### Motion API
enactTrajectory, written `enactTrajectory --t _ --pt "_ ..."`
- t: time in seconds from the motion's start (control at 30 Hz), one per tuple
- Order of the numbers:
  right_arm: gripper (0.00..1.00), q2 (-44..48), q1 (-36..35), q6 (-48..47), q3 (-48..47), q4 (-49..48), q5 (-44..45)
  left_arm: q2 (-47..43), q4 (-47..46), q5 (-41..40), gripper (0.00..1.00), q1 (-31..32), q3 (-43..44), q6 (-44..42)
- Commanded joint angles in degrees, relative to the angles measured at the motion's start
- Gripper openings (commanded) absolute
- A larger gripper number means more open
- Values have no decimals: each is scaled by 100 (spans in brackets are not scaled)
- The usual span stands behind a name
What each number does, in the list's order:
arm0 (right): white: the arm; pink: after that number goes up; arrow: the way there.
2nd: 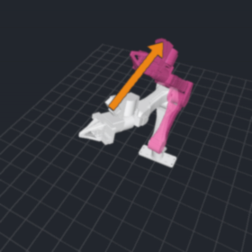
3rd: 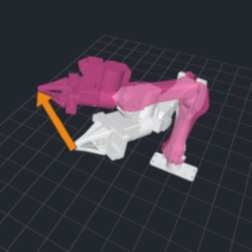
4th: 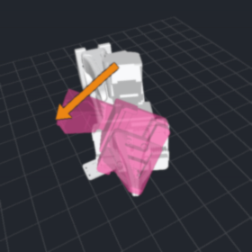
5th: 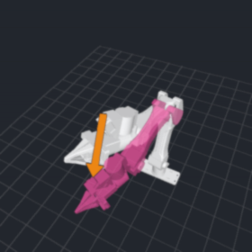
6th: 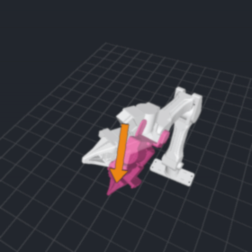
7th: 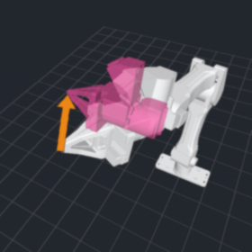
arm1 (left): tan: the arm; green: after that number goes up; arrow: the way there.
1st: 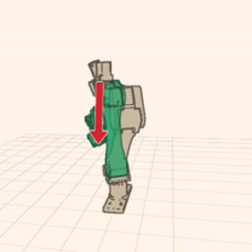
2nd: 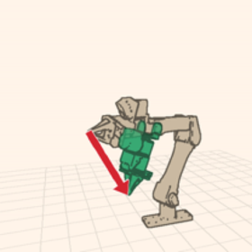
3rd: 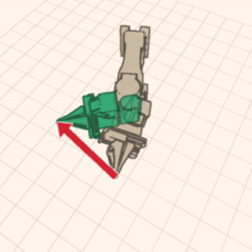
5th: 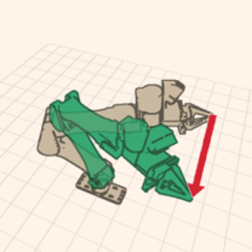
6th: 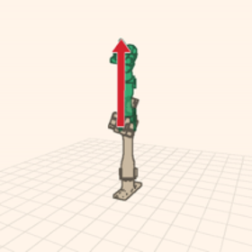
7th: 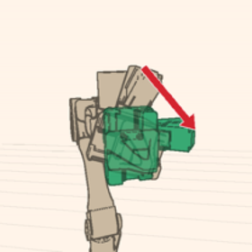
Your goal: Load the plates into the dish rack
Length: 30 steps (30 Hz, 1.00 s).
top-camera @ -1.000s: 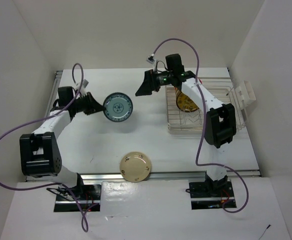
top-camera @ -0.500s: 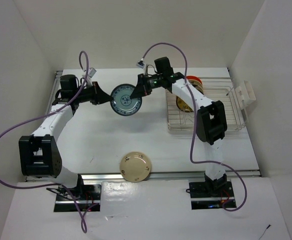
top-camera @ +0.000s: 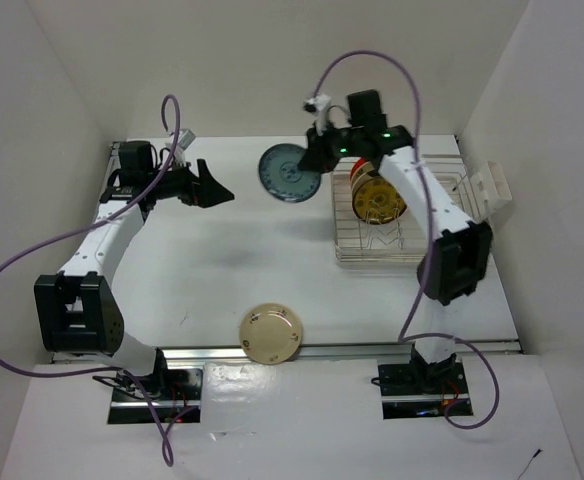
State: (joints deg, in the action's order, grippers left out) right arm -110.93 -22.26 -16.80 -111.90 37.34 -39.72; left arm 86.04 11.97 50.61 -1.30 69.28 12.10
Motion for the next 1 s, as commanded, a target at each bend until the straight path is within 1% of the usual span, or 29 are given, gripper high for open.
enactTrajectory --t 0.0,0.03,0.07,0.1,0.13,0.17,0.2,0.23,0.27,0.3,0.37,0.43,0.53,0.97 --pt "0 1625 923 -1612 535 -182 -156 -219 200 -217 100 16 411 -419" --pt "0 1915 1195 -2521 842 -288 -393 -71 279 -296 100 16 411 -497" --pt "0 2535 1302 -2957 1619 -419 -396 -9 332 -376 100 16 464 -498" --pt "0 2846 1373 -3318 2071 -873 -204 53 333 -463 100 16 464 -550" --pt "0 3128 1434 -3547 2510 -1174 102 123 385 -525 100 16 464 -551" --pt "0 3496 1435 -3732 2872 -1377 871 245 385 -526 100 16 464 -551" --pt "0 3569 1522 -3926 3223 -1379 1157 307 438 -526 100 16 464 -551" --pt "0 3570 1654 -4319 3227 -979 1473 308 438 -526 100 16 464 -551" --pt "0 3457 1733 -4445 2974 -661 1476 378 438 -526 100 16 412 -498" --pt "0 3386 1830 -4533 2867 -119 1529 378 386 -587 100 16 359 -498" --pt "0 3333 1971 -4901 2796 158 1668 378 333 -640 100 16 306 -498" --pt "0 3333 1971 -5078 3137 -68 1932 440 333 -693 100 16 306 -498" --pt "0 3465 1971 -5517 3657 -499 1986 572 333 -745 100 16 385 -498" --pt "0 3113 1971 -5747 4052 -834 1977 800 341 -851 100 16 438 -436"
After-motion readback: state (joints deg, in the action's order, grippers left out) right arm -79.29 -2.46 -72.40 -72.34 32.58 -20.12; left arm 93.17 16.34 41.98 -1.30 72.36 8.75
